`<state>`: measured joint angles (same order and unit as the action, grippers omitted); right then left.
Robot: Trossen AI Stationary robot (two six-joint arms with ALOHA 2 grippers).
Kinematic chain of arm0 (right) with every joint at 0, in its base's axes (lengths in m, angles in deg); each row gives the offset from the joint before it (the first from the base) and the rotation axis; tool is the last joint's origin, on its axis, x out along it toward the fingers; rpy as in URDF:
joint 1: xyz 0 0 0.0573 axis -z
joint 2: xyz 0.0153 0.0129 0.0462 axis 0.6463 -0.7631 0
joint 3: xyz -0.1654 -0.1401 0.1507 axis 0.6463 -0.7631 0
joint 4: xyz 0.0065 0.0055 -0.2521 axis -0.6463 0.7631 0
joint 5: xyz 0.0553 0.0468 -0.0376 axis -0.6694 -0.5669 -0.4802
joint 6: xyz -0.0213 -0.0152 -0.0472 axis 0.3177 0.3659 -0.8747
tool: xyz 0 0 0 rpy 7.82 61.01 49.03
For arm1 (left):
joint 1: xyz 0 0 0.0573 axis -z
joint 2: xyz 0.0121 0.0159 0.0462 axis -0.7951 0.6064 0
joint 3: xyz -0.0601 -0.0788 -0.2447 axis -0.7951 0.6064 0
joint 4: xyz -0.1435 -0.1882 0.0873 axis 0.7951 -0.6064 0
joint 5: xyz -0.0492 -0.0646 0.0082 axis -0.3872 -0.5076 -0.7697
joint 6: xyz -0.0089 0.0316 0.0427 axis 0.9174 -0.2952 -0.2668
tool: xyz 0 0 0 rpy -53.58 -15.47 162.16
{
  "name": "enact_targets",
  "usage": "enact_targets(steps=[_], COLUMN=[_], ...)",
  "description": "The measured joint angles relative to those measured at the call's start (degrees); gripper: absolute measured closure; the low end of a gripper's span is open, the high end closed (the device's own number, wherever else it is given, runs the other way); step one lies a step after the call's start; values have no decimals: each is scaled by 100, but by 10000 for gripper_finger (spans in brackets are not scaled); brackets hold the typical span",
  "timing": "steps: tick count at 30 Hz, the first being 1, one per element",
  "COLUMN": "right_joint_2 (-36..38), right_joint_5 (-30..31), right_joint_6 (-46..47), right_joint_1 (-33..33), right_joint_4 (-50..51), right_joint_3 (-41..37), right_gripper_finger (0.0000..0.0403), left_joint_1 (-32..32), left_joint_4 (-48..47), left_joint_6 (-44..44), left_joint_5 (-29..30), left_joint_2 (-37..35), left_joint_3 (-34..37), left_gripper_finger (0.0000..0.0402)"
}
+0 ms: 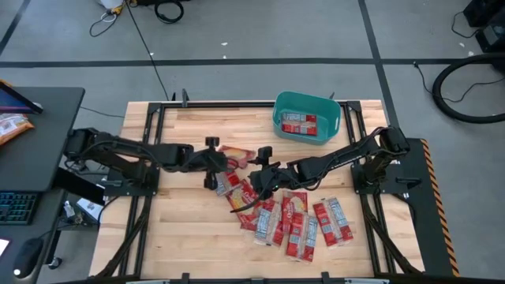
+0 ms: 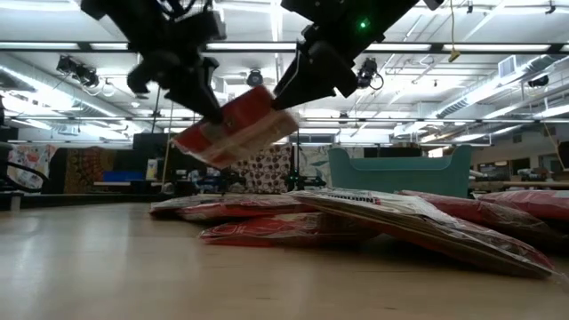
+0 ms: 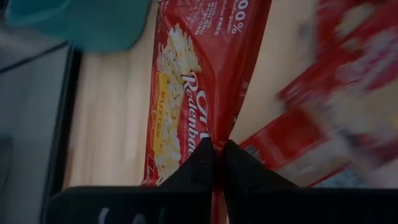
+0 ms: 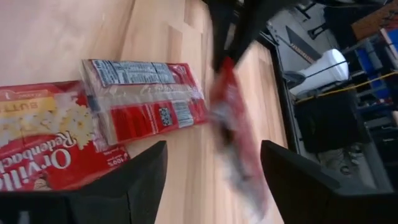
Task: Sort popcorn bags into baskets
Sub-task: Put the red popcorn bag into the green bin
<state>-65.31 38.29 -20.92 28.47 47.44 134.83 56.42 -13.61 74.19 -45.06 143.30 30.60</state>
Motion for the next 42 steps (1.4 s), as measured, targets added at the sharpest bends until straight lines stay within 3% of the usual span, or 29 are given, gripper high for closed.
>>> enact_targets(steps=[6, 15, 22, 30, 42], right_joint_2=[0, 0, 0, 188, 951], right_joint_5=[166, 86, 250, 545, 1357], right_joint_6=[-42, 12, 26, 419, 576], right_joint_1=[0, 4, 4, 4, -83], right_joint_4=[20, 46, 336, 1005, 1671], right_joint_3=[0, 0, 0, 124, 140], right_gripper_finger=[190, 299, 361, 364, 363], left_joint_1=[304, 332, 419, 419, 668], left_joint_4=[461, 572, 597, 469, 864], left_joint_6=[-278, -263, -192, 250, 1202], left_joint_5=[-211, -206, 448, 631, 542], left_joint_2=[0, 0, -158, -866, -1921], left_joint_3=[-29, -31, -36, -30, 1145], left_gripper_finger=[378, 371, 296, 218, 214])
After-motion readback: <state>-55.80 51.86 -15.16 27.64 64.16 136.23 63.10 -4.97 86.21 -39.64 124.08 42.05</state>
